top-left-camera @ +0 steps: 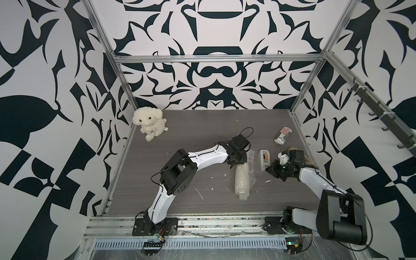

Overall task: Wrap vases in bubble wrap
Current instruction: Tear off the tape using the Tape Cutter, then stick the tape on the bubble wrap.

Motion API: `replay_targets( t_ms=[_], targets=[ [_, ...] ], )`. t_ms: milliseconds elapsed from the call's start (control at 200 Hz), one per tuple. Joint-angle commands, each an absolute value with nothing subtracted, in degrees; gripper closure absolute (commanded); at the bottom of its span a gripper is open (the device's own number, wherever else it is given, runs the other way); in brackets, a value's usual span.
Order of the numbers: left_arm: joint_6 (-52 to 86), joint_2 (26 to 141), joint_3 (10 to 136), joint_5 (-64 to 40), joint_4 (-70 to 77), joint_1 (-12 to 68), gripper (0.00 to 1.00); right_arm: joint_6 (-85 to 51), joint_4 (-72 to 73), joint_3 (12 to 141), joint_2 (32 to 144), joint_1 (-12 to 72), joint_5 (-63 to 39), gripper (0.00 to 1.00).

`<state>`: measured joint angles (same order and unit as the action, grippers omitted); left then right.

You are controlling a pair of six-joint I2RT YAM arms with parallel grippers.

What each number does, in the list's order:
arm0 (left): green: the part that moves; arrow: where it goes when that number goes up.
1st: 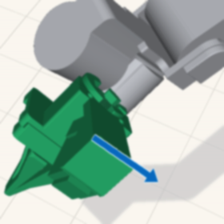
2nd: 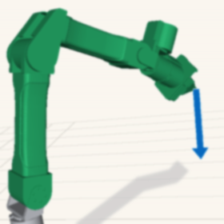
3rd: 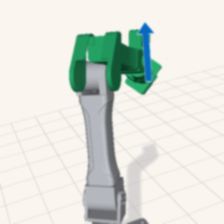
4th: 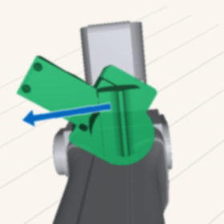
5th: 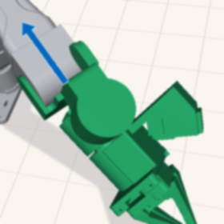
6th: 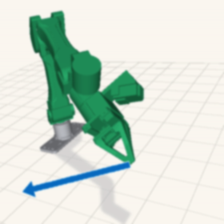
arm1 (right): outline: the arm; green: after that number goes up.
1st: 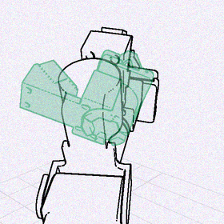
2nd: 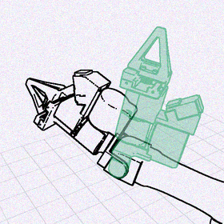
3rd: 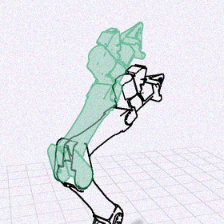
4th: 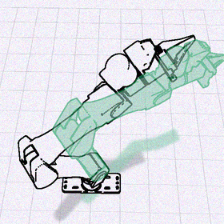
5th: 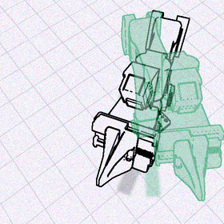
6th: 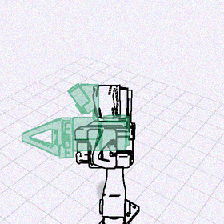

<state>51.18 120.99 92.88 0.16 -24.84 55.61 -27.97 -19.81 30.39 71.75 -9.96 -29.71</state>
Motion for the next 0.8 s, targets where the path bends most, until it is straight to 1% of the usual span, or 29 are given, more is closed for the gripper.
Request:
replay_targets(
  t_ms=[0,135,210,330,445,545,595,645,715,795],
  targets=[
    [51.2,124.6,90.4,0.4,-28.5,55.5,0.82,-29.0,-24.8,31.0,73.9,-9.5,-23.6,1.0],
    [51.2,124.5,90.4,0.5,-28.3,55.5,0.82,-29.7,-25.5,31.7,75.5,-8.6,-20.4,1.0],
    [51.2,124.5,90.4,0.4,-28.3,55.5,0.82,-29.5,-26.0,32.0,75.5,-8.4,-20.3,1.0],
    [51.3,124.5,90.3,0.7,-28.3,55.5,0.82,-29.0,-26.4,31.9,70.6,-8.4,-23.0,1.0],
    [51.7,124.2,90.1,0.9,-28.2,55.5,0.82,-31.6,-22.9,30.0,61.1,-8.3,-29.0,1.0],
    [52.5,123.6,88.9,0.3,-26.8,55.5,0.82,-38.4,-12.8,26.7,54.4,-7.7,-38.7,1.0],
    [52.7,123.3,88.3,-0.2,-26.0,55.5,0.82,-41.8,-7.5,25.2,51.8,-6.1,-41.8,1.0],
    [52.7,123.2,88.1,-0.3,-25.8,55.5,0.82,-42.8,-3.4,24.7,49.7,-3.3,-42.6,1.0],
    [52.5,123.3,88.1,-0.3,-25.7,55.5,0.82,-40.8,-0.2,24.8,48.1,1.8,-42.8,1.0],
    [52.4,123.2,88.1,-0.2,-25.8,55.5,0.83,-38.4,2.6,25.0,48.8,7.0,-43.6,1.0]
  ],
)
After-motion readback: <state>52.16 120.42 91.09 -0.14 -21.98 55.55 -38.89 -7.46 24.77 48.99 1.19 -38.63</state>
